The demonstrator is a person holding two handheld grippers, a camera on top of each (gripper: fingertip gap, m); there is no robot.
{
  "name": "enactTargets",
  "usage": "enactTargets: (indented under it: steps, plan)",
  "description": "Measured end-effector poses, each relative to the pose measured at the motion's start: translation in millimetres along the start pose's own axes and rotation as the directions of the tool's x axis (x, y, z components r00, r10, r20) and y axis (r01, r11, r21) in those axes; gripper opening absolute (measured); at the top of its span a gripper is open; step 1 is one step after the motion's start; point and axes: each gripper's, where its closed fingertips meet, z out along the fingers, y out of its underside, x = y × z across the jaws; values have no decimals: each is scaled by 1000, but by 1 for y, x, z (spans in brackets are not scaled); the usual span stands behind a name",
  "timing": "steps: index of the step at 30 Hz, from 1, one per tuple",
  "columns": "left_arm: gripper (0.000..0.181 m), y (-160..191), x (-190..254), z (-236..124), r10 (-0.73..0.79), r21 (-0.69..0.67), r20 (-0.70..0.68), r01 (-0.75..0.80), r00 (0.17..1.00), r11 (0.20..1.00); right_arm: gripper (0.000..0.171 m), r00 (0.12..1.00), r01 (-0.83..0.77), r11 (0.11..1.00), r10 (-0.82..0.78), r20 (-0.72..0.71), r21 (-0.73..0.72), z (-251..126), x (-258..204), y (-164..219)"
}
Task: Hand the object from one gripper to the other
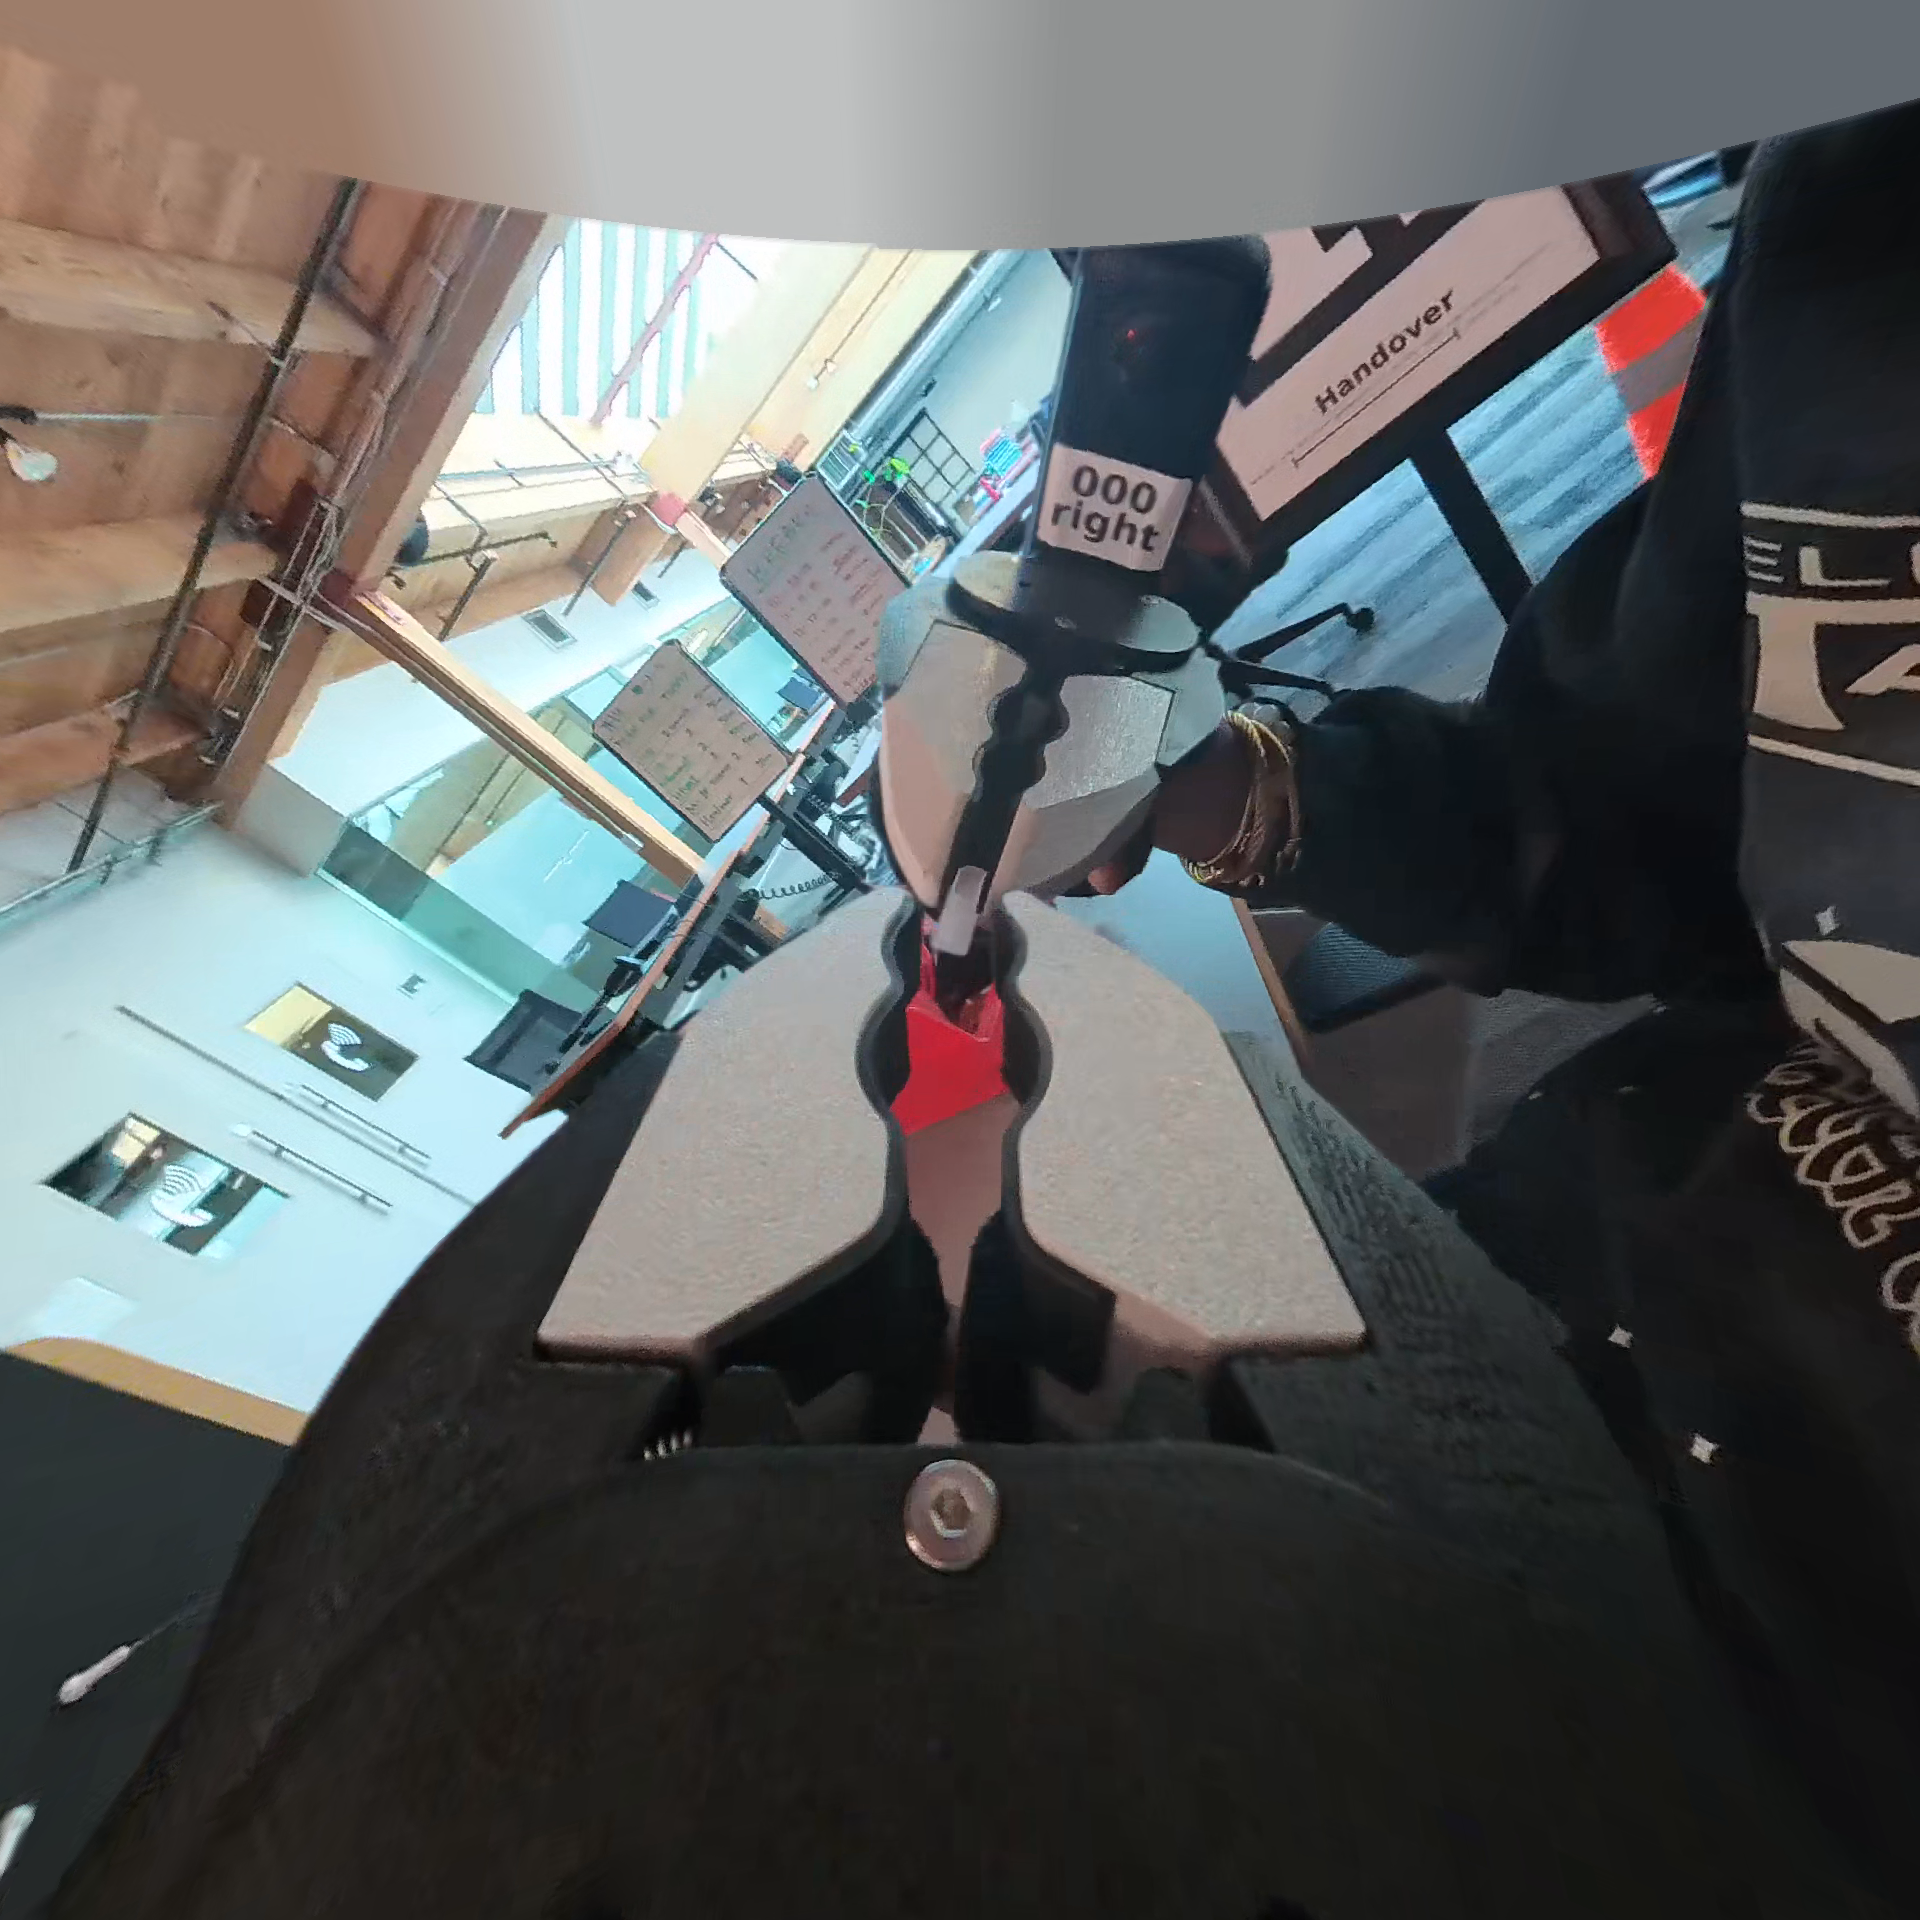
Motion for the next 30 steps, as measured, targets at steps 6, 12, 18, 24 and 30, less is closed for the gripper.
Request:
enactTargets:
  steps: [6,12,18,24,30]
  plan:
    - [5,2,1,2,-22,-40,-6,22,1000,999,5,1000,-20,1000,20,11,11,0,-2,-2]
    - [5,-12,-6,-4,-430,54,-118,438,895,897,32,980,184,983,-183,-74,2,0,0,-3]
    - [5,-5,-1,-2,-602,-15,-199,612,773,791,28,892,415,908,-418,-172,-55,4,2,-7]
    - [5,0,2,1,-607,-45,-192,611,771,790,12,900,406,911,-412,-139,-71,5,0,-3]
    - [30,-2,0,-1,-253,45,-85,257,964,965,11,987,140,990,-140,-74,-4,2,2,-3]
